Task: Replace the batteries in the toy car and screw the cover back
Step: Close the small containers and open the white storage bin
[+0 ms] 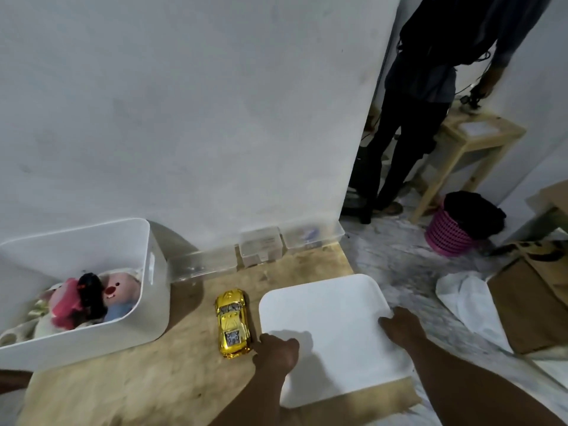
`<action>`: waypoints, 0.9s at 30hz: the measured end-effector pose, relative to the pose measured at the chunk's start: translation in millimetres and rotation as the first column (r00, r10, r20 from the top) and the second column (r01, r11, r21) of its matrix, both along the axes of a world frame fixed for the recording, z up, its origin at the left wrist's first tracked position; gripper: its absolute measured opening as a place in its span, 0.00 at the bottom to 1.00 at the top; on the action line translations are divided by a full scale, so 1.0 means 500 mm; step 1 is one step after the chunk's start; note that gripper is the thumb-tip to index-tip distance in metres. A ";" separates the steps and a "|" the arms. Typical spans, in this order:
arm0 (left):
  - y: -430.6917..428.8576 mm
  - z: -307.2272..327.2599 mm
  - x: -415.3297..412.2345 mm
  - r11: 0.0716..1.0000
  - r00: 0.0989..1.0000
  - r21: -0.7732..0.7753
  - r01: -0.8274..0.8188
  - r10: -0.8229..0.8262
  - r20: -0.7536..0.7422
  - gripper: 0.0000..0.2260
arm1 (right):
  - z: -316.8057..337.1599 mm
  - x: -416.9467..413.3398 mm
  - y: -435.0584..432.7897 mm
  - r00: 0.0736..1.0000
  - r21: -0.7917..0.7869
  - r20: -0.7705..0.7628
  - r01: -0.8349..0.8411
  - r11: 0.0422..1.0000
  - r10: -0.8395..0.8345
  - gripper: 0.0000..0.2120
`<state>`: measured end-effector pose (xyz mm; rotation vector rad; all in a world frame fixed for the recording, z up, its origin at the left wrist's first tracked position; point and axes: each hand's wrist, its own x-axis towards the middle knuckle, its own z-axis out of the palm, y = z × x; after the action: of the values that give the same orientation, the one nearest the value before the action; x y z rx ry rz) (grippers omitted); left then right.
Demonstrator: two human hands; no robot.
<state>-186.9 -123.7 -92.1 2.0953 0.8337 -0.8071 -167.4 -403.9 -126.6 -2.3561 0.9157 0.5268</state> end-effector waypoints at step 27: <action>0.498 0.374 0.198 0.941 0.687 0.009 -0.339 0.240 0.686 0.19 | 0.443 0.230 0.490 0.705 0.056 0.709 -0.044 0.997 -0.009 0.19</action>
<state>-87.7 125.4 94.7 2.0641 0.7792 0.2169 -52.6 -158.9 95.1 -2.2073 0.4865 -0.3552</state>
